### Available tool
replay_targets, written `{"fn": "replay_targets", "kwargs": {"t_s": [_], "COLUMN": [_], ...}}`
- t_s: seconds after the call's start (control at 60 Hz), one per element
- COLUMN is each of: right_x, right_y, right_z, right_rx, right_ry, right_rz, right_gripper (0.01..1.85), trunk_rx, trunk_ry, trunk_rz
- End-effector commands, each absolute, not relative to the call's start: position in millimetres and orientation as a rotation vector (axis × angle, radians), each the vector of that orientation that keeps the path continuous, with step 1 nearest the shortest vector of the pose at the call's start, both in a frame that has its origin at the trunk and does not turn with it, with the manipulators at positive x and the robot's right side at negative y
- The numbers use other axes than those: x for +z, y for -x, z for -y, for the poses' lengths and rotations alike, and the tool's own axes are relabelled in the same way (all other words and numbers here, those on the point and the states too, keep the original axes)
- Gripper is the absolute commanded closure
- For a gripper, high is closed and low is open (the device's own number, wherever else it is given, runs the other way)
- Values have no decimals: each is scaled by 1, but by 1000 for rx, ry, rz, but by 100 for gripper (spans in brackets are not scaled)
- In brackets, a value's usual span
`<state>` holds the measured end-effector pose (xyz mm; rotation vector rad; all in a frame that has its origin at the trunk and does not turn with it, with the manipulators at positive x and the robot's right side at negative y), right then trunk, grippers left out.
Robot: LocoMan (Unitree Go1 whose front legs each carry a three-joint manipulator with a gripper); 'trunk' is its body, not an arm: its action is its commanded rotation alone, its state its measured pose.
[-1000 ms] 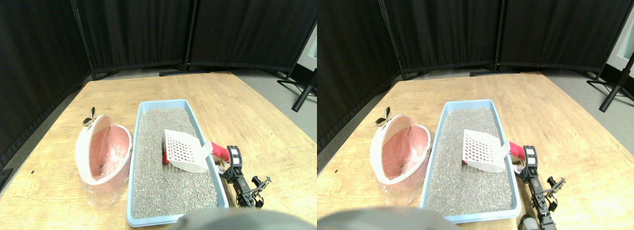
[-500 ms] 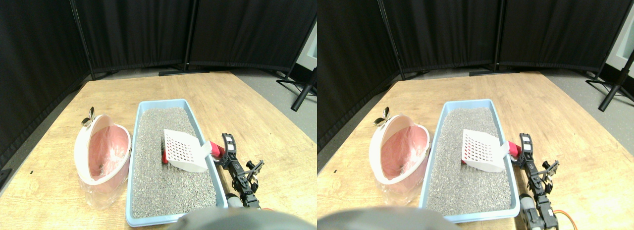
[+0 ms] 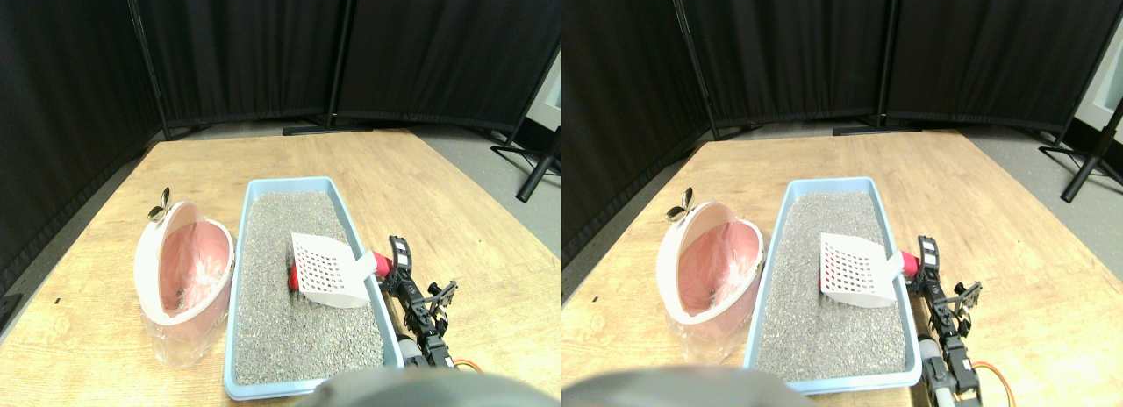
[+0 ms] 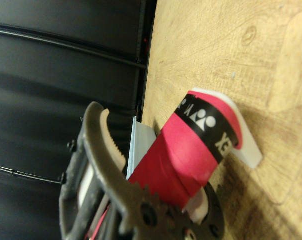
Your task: Scoop (unimanual)
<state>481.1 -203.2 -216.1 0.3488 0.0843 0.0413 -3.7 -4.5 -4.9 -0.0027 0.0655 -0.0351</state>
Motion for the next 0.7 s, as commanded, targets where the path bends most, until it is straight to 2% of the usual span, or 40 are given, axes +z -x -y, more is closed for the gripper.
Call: {"fn": "replay_targets", "kwargs": {"t_s": [0.017, 0.217, 0.233, 0.25, 0.283, 0.7], "right_x": [-212, -212, -212, -211, -210, -181], "right_y": [-485, -488, -488, -488, -488, -478], "right_z": [204, 204, 204, 204, 204, 207], "right_rx": [51, 96, 106, 118, 130, 215], "right_ry": [-338, -308, -298, -292, -292, -200], "right_rz": [-51, 18, 31, 53, 64, 143], "right_gripper": [99, 135, 143, 165, 181, 181], "trunk_rx": [-22, -21, -22, -22, -22, -11], "trunk_ry": [23, 23, 25, 25, 25, 36], "trunk_rz": [-88, -85, -85, -85, -85, -86]}}
